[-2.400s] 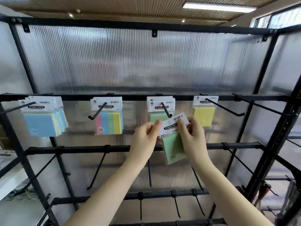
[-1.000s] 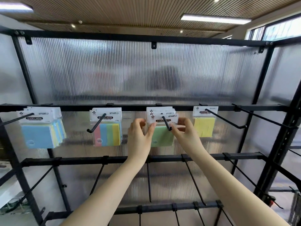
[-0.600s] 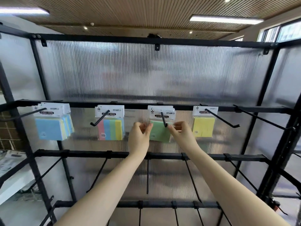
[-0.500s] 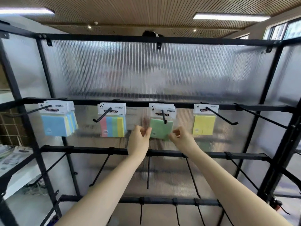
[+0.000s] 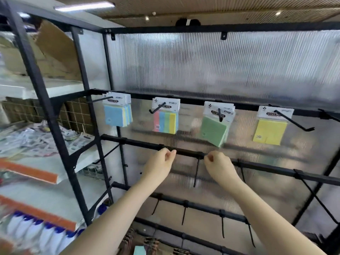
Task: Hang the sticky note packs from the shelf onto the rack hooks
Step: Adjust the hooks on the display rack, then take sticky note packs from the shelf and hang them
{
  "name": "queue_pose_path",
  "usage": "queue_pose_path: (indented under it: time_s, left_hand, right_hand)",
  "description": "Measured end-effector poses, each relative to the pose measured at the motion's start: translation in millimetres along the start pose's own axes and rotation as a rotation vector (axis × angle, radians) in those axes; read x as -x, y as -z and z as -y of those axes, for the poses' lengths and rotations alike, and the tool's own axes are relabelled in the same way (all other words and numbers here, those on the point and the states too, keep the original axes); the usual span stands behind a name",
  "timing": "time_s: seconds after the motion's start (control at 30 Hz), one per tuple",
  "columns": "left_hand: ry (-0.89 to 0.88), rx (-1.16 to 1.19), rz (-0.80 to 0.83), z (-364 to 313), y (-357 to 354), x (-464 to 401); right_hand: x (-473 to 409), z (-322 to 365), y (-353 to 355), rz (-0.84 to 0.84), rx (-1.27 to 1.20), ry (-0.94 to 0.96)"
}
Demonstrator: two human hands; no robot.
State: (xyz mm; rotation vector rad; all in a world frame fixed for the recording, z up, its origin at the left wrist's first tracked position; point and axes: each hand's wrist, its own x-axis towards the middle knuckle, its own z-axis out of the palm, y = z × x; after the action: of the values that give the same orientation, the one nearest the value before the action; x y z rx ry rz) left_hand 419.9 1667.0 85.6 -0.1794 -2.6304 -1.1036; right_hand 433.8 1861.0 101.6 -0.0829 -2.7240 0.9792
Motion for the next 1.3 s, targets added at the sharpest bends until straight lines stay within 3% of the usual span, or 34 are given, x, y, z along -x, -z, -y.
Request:
queue_pose_path:
  time_s: [0.37,0.83,1.3]
  left_hand:
    - [0.049,0.023,-0.071,78,83,32]
    - [0.255,0.057,-0.068,255,242,59]
    - [0.428,0.015,-0.141,393,311,55]
  right_hand:
    - [27,99,-70,0.117,-0.031,0.185]
    - [71,298,-247,0.277,-0.102,0.46]
    - [49,386,-408,0.498,-0.057,0.427]
